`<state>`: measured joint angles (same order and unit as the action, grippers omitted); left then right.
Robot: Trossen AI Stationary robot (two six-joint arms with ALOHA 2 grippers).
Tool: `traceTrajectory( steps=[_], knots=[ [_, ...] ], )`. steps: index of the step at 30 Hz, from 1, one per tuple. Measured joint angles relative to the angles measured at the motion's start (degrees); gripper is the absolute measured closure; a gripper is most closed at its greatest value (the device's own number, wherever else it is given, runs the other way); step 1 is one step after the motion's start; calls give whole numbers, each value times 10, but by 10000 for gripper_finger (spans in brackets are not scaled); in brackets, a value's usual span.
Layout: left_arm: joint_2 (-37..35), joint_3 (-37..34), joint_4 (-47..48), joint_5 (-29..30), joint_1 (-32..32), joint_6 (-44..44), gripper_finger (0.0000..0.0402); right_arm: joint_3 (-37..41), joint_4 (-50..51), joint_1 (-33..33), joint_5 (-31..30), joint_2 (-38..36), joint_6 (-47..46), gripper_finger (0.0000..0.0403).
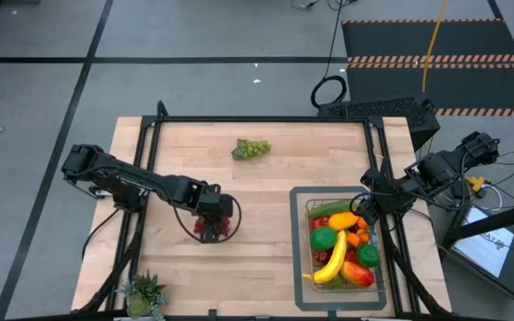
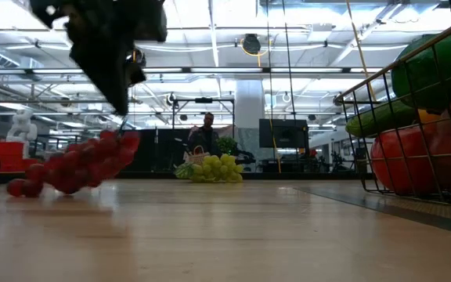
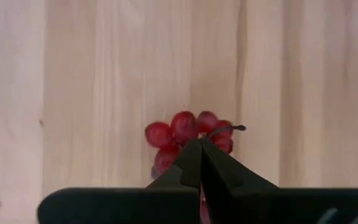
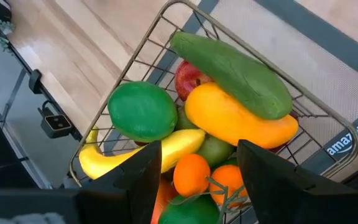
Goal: Build produce basket
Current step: Put the red grapes into the wire basket
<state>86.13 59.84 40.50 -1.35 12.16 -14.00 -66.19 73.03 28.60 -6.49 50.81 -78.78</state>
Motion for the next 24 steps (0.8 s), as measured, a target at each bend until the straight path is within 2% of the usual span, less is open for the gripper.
traceTrajectory(
  steps=[3, 6, 15, 22, 24],
  knots=[
    [0, 34, 11, 10, 0, 7, 401, 0, -16, 0, -30, 0, 1, 197],
    [0, 71, 18, 34, 0, 16, 401, 0, -69, 0, -98, 0, 15, 197],
    [0, 184, 30, 94, -15, 36, 401, 0, -270, -9, -260, 0, 222, 197],
    [0, 260, 30, 110, -41, 64, 401, 0, -384, -69, -263, 35, 363, 197],
    [0, 278, 30, 110, -49, 80, 401, 0, -438, -90, -237, 53, 408, 195]
  ],
)
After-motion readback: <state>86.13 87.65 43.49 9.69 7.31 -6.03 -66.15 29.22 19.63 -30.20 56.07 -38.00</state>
